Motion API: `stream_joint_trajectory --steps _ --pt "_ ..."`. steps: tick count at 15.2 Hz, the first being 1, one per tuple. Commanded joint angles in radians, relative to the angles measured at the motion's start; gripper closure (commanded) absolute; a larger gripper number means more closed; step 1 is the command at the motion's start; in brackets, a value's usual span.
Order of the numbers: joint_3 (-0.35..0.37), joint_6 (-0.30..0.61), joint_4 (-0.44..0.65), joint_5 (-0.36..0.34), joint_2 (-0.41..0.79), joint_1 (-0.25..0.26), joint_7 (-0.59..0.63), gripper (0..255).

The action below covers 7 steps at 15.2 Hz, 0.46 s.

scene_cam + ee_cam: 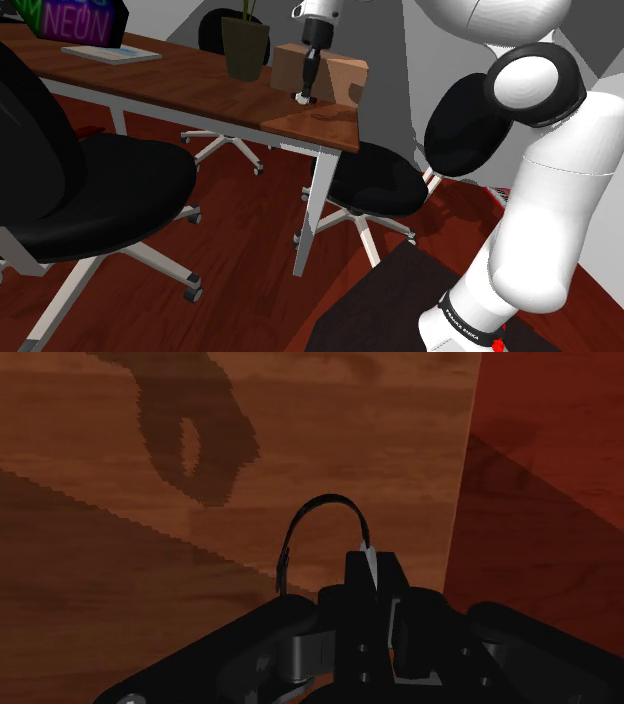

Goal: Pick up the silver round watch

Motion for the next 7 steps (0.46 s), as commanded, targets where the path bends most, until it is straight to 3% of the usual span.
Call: stream_joint_trajectory --steps 1,5,7 --pt "0.000 -0.037 0.053 0.002 0.016 -0.002 0.006 255" --pt "0.001 -0.114 0.173 0.009 0.059 -0.007 0.018 255" --pt "0.001 -0.117 0.178 0.009 0.060 -0.008 0.018 255"
